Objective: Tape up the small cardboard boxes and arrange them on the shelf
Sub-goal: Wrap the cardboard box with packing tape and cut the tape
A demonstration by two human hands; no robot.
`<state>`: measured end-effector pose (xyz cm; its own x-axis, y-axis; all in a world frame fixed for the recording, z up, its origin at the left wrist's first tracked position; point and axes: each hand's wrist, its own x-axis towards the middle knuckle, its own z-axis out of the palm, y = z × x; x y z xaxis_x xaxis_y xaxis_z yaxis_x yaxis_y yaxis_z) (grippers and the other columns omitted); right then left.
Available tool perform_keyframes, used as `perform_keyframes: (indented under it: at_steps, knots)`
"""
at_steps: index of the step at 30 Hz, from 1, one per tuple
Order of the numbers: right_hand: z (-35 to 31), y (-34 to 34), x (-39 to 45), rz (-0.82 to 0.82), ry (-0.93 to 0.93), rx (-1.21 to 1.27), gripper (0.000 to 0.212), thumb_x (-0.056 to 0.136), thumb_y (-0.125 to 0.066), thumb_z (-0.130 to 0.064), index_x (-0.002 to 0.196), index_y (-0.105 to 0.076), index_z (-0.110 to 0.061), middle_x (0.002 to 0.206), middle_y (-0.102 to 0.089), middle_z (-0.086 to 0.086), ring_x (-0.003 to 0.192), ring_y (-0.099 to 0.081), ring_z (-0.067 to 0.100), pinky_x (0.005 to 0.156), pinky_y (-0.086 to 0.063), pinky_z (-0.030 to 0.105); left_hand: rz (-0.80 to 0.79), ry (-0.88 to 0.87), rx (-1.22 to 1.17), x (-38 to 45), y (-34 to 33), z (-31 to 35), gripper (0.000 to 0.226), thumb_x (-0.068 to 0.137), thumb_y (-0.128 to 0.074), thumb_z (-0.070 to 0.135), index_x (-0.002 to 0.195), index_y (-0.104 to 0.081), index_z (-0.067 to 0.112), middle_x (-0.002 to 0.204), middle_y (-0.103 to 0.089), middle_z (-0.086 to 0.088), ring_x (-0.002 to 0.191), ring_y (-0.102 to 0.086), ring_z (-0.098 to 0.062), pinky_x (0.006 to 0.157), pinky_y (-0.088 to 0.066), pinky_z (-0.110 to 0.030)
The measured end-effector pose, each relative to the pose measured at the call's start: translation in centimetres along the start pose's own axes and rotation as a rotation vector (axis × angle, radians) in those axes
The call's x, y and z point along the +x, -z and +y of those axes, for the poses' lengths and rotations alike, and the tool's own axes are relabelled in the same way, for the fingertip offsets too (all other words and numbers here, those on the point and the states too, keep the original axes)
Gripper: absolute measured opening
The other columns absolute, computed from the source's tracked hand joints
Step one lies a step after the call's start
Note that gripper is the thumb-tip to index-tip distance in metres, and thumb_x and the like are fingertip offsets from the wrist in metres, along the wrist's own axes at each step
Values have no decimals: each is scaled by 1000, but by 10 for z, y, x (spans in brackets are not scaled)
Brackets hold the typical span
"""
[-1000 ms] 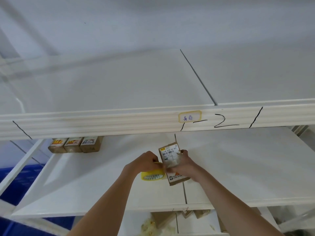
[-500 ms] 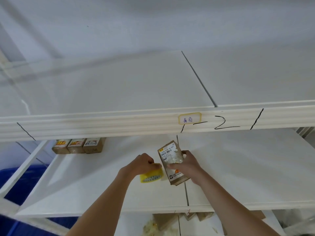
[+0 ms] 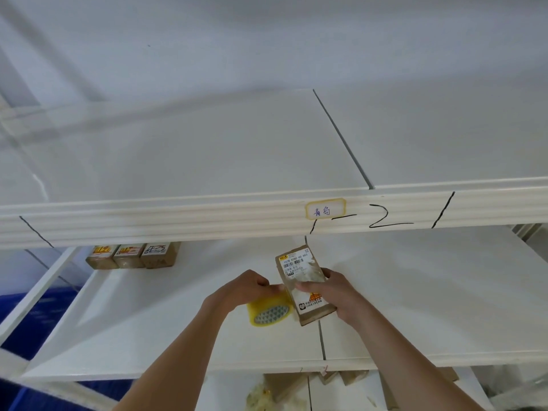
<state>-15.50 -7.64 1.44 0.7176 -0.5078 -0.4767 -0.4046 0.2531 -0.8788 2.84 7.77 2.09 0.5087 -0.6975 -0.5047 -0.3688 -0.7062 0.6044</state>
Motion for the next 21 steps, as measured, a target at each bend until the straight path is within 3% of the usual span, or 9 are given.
perform_keyframes:
  at_steps: [3,7,10,13,15,18,21]
  knots:
    - [-1,4,0,-41,-11,6,70,61,-97,-24,123,-65,-18,100,-79,3,89,-77,23,69,-62,35,-48,0,20,-3,2,7,57,79,-66,73,101,-74,22,102,-73,2,97,-68,-18,95,-55,-35]
    - [-4,5,1,0,-7,82,85,66,-95,-30,136,-48,-19,104,-78,6,89,-77,25,74,-63,41,-78,-55,-133,-5,7,12,56,77,-71,70,106,-77,22,103,-76,0,99,-71,-22,98,-56,-41]
    - [-12,6,0,24,-3,54,86,62,-88,-54,131,-49,-20,97,-79,4,87,-78,23,73,-63,39,-51,-102,-172,-4,10,16,50,77,-74,67,97,-79,22,95,-77,1,93,-73,-21,90,-59,-37]
    - [-17,7,0,-1,-18,-63,78,68,-78,-70,123,-59,-18,95,-79,2,87,-77,21,77,-63,40,-15,-87,-128,0,9,17,44,77,-74,67,88,-79,24,86,-76,5,85,-73,-17,73,-57,-28]
    - [-16,7,1,-16,-26,-144,70,71,-78,-69,118,-63,-20,95,-80,1,87,-77,20,82,-63,41,-18,-62,-55,3,5,16,44,76,-72,70,85,-76,27,84,-74,7,81,-71,-14,68,-54,-25]
    - [-17,2,2,-30,3,-352,65,64,-86,-65,112,-69,-26,89,-79,-8,79,-76,8,74,-62,29,22,-45,10,7,-3,16,45,74,-68,73,81,-72,28,83,-72,7,78,-70,-13,66,-53,-25]
    - [-18,-4,6,-12,31,-446,76,52,-90,-63,115,-67,-26,96,-78,-5,81,-76,9,76,-63,31,64,-62,140,10,-6,19,47,76,-66,70,85,-72,25,84,-71,5,77,-69,-13,66,-55,-25]
